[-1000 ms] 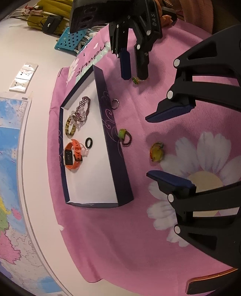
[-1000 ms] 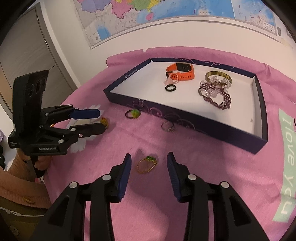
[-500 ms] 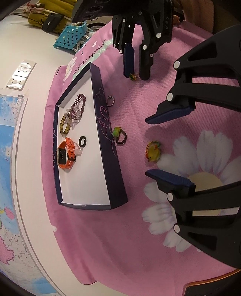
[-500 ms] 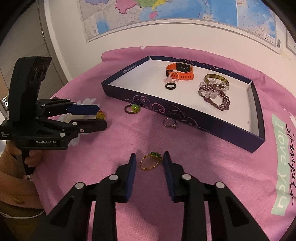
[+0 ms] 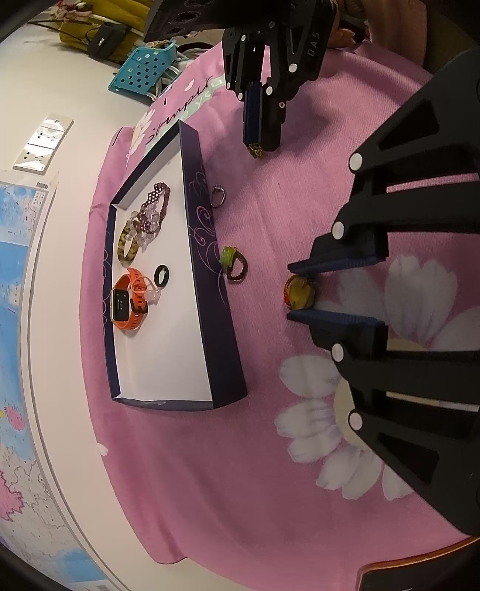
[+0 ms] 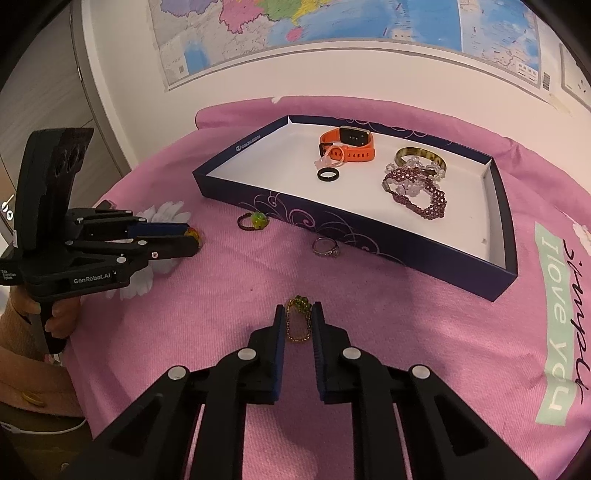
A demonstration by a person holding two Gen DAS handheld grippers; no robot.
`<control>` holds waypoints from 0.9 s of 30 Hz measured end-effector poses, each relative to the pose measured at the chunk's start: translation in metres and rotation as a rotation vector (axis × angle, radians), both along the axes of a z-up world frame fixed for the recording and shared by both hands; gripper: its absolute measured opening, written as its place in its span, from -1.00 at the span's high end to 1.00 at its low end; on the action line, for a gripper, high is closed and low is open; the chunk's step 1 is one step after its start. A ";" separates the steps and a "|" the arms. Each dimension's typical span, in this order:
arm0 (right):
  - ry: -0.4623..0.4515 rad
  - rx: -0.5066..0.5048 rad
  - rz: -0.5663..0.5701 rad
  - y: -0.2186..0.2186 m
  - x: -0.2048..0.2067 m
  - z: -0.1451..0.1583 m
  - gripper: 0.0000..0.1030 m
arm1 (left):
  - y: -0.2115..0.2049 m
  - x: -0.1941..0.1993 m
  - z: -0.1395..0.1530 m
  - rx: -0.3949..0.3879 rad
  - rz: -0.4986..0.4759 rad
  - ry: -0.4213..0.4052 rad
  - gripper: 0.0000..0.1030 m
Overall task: Organize jewelry
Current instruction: 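Grasp the yellow stone ring with the left gripper while the right gripper grasps the gold pendant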
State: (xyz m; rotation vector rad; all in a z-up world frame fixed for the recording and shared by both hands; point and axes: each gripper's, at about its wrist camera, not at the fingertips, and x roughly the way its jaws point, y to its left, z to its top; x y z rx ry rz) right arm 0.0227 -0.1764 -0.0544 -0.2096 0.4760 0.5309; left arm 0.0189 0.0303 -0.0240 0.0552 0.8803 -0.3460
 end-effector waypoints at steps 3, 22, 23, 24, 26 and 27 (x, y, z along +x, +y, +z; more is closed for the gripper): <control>0.002 0.010 0.000 -0.001 0.001 0.000 0.76 | 0.000 0.000 0.000 0.003 0.003 -0.002 0.66; -0.020 0.058 0.011 -0.006 -0.003 0.007 0.76 | -0.014 -0.003 0.011 -0.037 -0.009 -0.033 0.67; -0.022 0.058 0.010 -0.007 -0.003 0.007 0.76 | -0.014 -0.003 0.012 -0.040 -0.010 -0.035 0.67; -0.023 0.060 0.011 -0.007 -0.003 0.008 0.76 | -0.015 -0.003 0.014 -0.045 -0.013 -0.038 0.67; -0.029 0.065 0.009 -0.008 -0.003 0.010 0.76 | -0.017 -0.004 0.016 -0.050 -0.013 -0.045 0.67; -0.031 0.067 0.010 -0.009 -0.004 0.011 0.76 | -0.017 -0.003 0.017 -0.054 -0.015 -0.046 0.67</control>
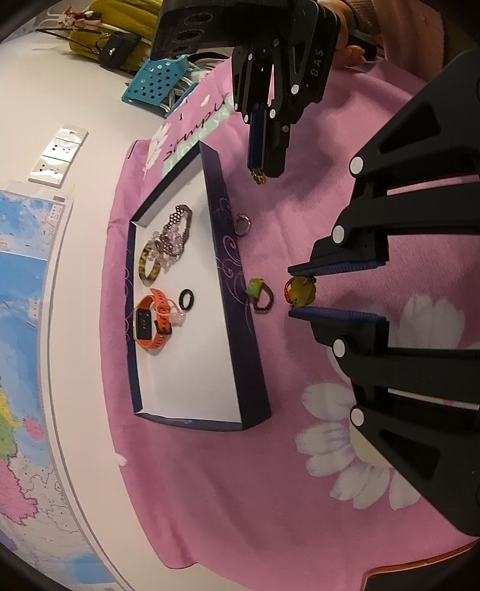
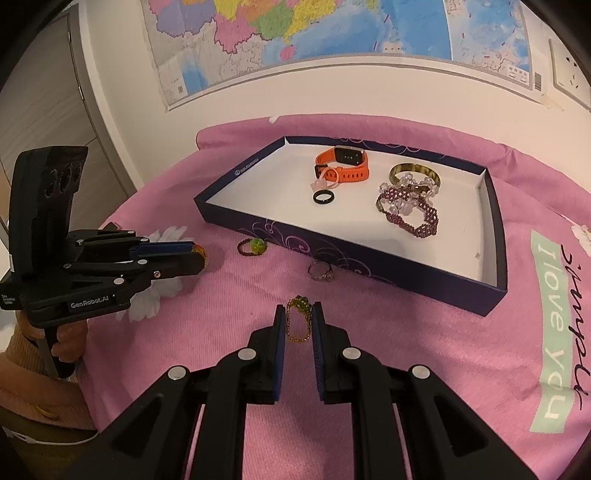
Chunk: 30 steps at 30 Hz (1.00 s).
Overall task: Organize jewelry
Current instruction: 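Grasp the yellow stone ring with the left gripper while the right gripper grasps the gold pendant, then carry the yellow ring and gold pendant over the box with both grippers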
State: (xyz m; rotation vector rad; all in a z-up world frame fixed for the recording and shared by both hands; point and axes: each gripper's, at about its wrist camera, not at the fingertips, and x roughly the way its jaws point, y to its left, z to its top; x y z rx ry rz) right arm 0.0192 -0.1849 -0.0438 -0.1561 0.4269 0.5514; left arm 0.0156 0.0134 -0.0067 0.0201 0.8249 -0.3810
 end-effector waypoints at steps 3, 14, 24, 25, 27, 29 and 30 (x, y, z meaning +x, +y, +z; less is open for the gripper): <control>-0.008 0.005 -0.002 -0.001 0.000 0.003 0.76 | -0.002 0.000 0.004 -0.011 -0.004 -0.008 0.67; -0.030 0.018 -0.007 -0.006 0.002 0.012 0.76 | -0.009 0.002 0.015 -0.038 -0.025 -0.035 0.67; -0.037 0.022 -0.003 -0.006 0.003 0.017 0.76 | -0.012 0.004 0.020 -0.042 -0.036 -0.050 0.67; -0.039 0.022 -0.003 -0.005 0.003 0.017 0.76 | -0.012 0.004 0.021 -0.043 -0.036 -0.050 0.67; -0.042 0.022 -0.005 -0.005 0.003 0.018 0.76 | -0.013 0.005 0.022 -0.045 -0.037 -0.052 0.67; -0.044 0.022 -0.005 -0.005 0.003 0.019 0.76 | -0.013 0.005 0.022 -0.047 -0.039 -0.054 0.67; -0.045 0.022 -0.007 -0.005 0.003 0.019 0.76 | -0.013 0.005 0.023 -0.046 -0.039 -0.055 0.67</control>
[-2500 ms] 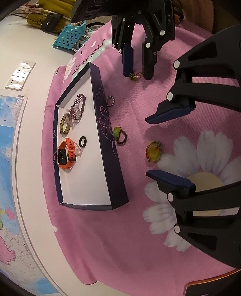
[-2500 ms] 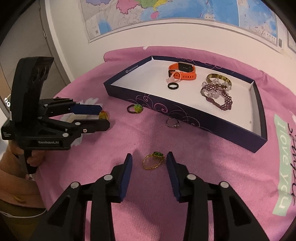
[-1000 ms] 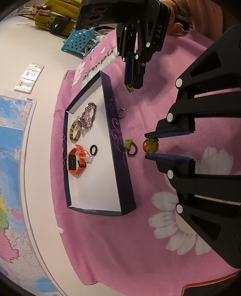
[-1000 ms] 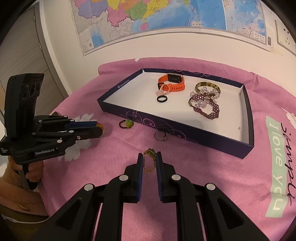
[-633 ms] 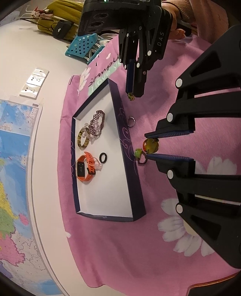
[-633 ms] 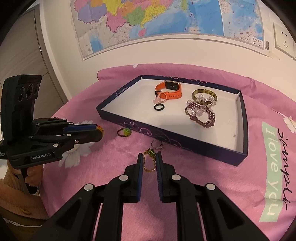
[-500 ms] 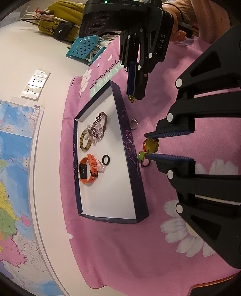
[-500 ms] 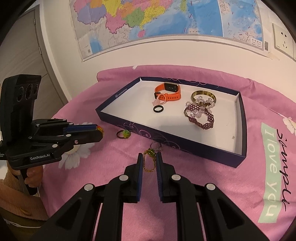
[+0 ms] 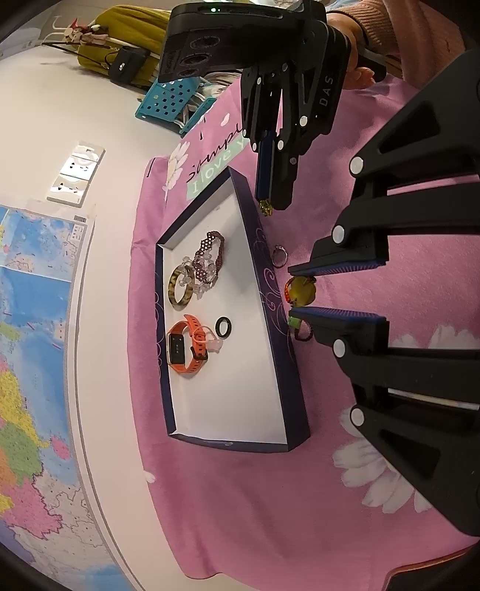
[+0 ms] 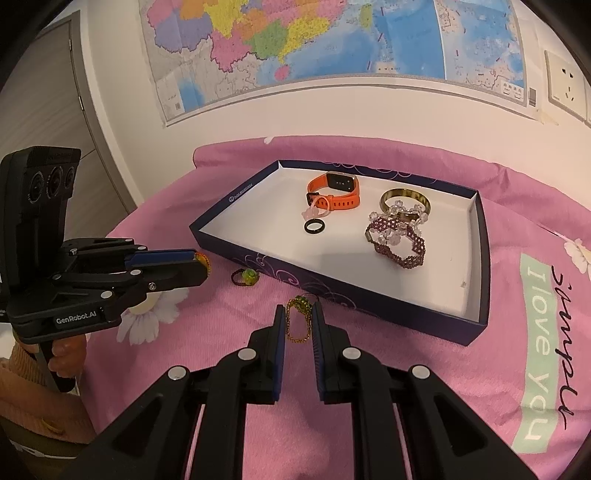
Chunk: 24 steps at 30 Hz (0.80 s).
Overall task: Organize jewelry
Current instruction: 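Carry the yellow ring and gold pendant over the box with both grippers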
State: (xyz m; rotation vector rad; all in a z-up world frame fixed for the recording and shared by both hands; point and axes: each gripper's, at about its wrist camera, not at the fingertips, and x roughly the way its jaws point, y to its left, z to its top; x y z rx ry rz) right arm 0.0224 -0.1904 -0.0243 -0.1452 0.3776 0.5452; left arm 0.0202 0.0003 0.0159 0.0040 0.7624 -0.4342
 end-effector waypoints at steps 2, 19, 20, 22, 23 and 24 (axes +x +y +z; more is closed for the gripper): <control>-0.001 0.001 0.000 0.000 0.000 0.001 0.76 | 0.000 0.000 0.000 -0.001 -0.001 0.000 0.67; -0.025 -0.001 -0.003 -0.001 0.005 0.010 0.76 | -0.002 0.006 0.009 -0.005 -0.002 -0.020 0.67; -0.027 0.000 -0.002 -0.001 0.006 0.011 0.76 | -0.003 0.006 0.009 -0.005 -0.002 -0.021 0.67; -0.031 -0.001 -0.004 -0.001 0.006 0.012 0.76 | -0.003 0.007 0.010 -0.004 -0.004 -0.024 0.67; -0.032 0.000 -0.004 -0.001 0.007 0.012 0.76 | -0.003 0.008 0.011 -0.004 -0.004 -0.026 0.67; -0.034 0.000 -0.004 -0.001 0.008 0.013 0.76 | -0.003 0.008 0.011 -0.004 -0.005 -0.028 0.67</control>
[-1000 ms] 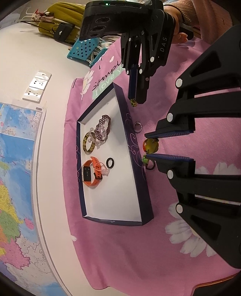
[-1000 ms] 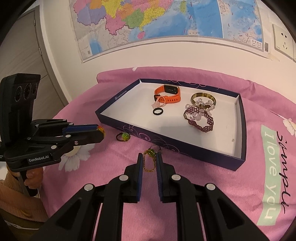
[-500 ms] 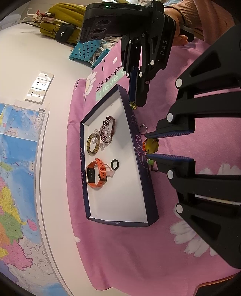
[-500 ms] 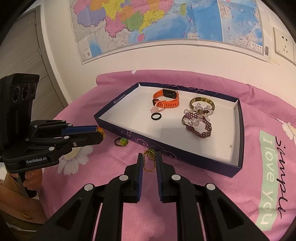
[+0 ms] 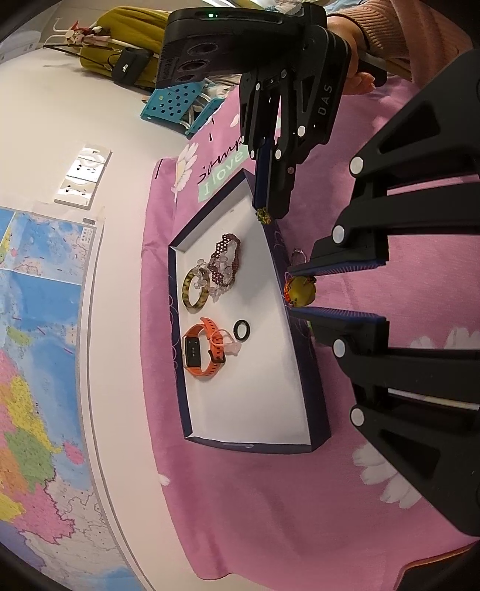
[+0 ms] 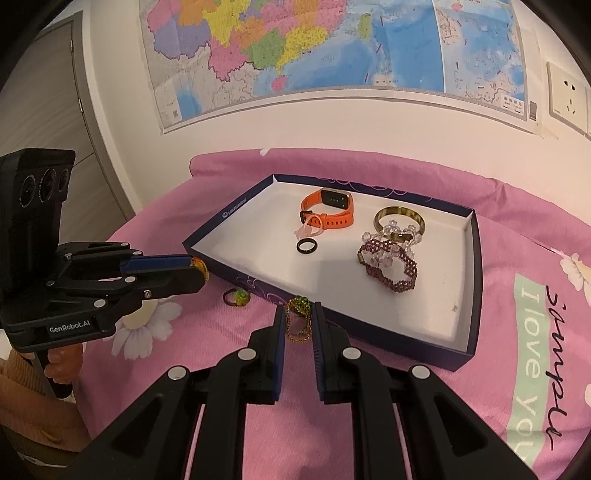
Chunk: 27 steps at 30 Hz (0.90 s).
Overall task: Organize jewelry
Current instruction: 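Carry the yellow ring and gold pendant over the box with both grippers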
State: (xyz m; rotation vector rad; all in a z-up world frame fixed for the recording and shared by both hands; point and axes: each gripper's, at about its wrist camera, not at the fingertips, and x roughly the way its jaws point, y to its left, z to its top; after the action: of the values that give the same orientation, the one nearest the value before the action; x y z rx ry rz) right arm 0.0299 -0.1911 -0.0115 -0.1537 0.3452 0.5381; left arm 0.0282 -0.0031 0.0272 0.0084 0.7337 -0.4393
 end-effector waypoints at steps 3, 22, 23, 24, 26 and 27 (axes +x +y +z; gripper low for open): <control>-0.003 -0.001 0.000 0.000 0.001 0.001 0.76 | -0.001 0.002 0.002 0.001 -0.001 -0.004 0.67; -0.012 0.001 0.002 -0.002 0.008 0.010 0.76 | -0.007 0.009 0.006 0.011 -0.002 -0.014 0.67; -0.012 0.000 0.002 -0.002 0.009 0.010 0.76 | -0.007 0.010 0.007 0.011 -0.001 -0.014 0.67; -0.011 0.001 0.003 -0.002 0.010 0.011 0.76 | -0.007 0.010 0.007 0.010 -0.001 -0.014 0.67; -0.012 -0.001 0.002 -0.002 0.010 0.012 0.76 | -0.007 0.011 0.007 0.011 -0.001 -0.014 0.67; -0.012 -0.001 0.003 -0.003 0.011 0.012 0.76 | -0.007 0.010 0.007 0.011 -0.001 -0.014 0.67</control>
State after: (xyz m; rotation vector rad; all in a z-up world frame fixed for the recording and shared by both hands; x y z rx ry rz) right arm 0.0412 -0.1939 0.0007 -0.1587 0.3334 0.5393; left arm 0.0383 -0.0100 0.0340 0.0217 0.7221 -0.4359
